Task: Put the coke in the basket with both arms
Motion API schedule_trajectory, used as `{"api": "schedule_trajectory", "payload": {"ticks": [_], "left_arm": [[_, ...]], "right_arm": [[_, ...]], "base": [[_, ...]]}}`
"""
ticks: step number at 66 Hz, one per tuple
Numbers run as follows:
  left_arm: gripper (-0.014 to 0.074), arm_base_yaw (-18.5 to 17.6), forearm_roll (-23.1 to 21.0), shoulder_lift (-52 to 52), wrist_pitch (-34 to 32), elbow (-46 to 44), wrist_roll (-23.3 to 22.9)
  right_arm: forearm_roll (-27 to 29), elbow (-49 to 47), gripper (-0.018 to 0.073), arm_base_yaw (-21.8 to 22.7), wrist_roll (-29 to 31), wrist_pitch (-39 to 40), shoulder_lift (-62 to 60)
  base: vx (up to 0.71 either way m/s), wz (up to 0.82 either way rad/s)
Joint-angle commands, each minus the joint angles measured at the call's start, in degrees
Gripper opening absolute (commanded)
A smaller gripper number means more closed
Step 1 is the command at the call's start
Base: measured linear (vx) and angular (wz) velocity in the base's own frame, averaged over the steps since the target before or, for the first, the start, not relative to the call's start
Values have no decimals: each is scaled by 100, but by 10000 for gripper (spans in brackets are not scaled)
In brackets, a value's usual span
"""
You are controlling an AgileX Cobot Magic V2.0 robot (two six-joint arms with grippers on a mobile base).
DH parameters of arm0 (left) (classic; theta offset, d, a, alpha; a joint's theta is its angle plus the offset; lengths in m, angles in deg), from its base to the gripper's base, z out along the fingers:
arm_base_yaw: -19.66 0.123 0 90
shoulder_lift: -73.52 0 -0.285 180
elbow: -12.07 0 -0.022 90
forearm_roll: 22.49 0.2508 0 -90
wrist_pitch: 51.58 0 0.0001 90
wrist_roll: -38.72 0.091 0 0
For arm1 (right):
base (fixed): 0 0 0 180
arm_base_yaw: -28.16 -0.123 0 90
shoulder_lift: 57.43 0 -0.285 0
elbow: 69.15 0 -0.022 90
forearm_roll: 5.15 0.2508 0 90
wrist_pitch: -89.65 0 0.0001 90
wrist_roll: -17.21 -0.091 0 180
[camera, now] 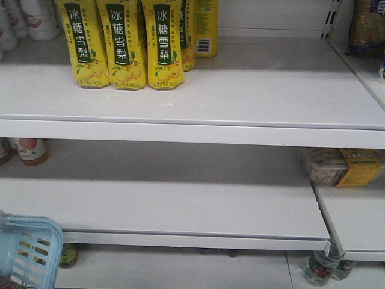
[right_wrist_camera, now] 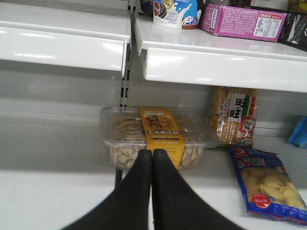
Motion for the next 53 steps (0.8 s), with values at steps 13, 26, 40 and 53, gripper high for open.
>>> {"api": "schedule_trajectory", "payload": {"ticks": [13,26,40,53], "left_arm": [[-6,10,175,132,-835,-4,37],[-6,10,175,132,-835,-4,2],[-6,10,326,132,-905,-4,-418],[-6,10,326,132,-976,-4,-476]], "right_arm": [[6,-153,-10,28,21,453,115],[6,-153,-10,28,21,453,115],[6,-153,-10,28,21,453,115],[6,-153,-10,28,21,453,115]], "base": [[0,0],[0,0],[0,0],[0,0]]}}
